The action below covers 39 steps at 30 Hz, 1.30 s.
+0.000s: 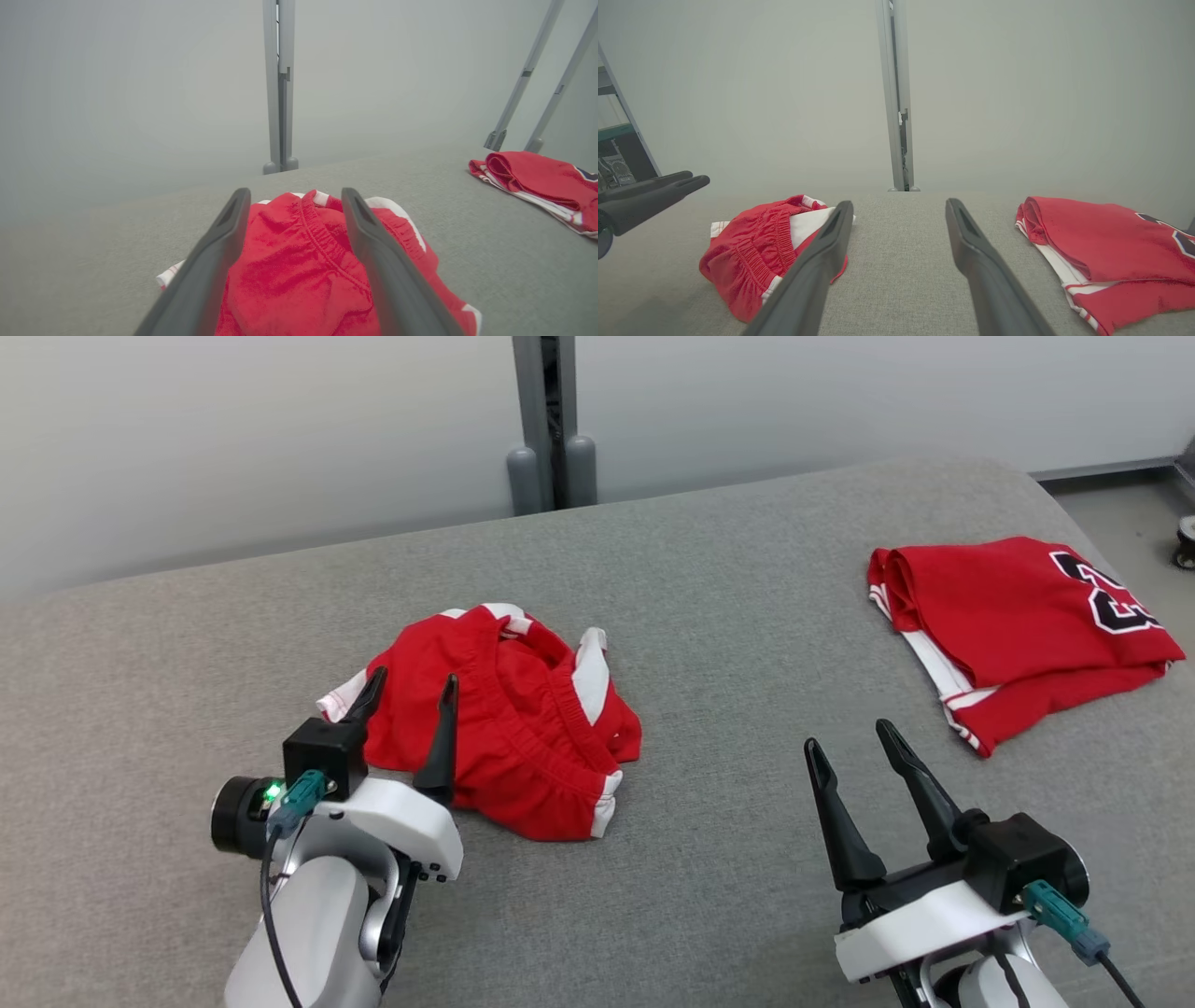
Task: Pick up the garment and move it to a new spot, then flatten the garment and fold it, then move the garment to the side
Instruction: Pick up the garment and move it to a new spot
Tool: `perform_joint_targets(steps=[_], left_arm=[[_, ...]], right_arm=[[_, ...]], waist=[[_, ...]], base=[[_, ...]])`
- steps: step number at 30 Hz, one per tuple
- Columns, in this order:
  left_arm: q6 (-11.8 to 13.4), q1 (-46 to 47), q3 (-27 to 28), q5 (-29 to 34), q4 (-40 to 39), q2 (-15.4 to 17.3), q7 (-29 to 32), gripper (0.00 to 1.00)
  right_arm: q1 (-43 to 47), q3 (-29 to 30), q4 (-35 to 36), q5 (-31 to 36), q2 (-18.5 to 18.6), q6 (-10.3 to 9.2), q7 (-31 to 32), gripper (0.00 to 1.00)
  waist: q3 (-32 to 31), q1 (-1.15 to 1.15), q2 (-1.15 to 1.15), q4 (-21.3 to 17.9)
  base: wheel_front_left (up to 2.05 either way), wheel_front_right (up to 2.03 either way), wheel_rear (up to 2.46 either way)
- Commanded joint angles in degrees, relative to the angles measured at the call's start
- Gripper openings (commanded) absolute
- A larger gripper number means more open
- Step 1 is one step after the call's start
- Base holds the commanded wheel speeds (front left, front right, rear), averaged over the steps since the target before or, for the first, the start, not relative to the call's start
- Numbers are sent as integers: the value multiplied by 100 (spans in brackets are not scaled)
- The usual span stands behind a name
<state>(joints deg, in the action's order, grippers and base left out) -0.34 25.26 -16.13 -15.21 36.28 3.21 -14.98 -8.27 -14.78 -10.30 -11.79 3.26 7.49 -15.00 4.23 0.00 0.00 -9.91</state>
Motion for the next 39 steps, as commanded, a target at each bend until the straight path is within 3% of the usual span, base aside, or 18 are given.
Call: perform_joint_targets(steps=[1,11,18,27,39], left_arm=[[91,-186,107,-24,-192,27,-21,100],[557,-1352,879,232,-1852,5,-21,100],[493,-2075,1205,364,-2606,-9,-20,100],[496,-2856,1272,500,-3239,-19,-21,100],[657,-3317,1221,461,-3327,-22,-22,100]], right_arm=[[74,9,-10,-37,23,2,-29,100],[219,94,3,-46,36,2,-29,100],[382,241,30,-28,27,2,-29,100],[653,404,34,-13,10,2,-29,100],[1136,755,160,64,-20,2,-29,100]], waist=[[-159,0,0,211],[-353,0,0,775],[-500,0,0,1018],[-664,0,0,1143],[-769,0,0,1111]], base=[[0,0,0],[0,0,0],[0,0,0],[0,0,0],[0,0,0]])
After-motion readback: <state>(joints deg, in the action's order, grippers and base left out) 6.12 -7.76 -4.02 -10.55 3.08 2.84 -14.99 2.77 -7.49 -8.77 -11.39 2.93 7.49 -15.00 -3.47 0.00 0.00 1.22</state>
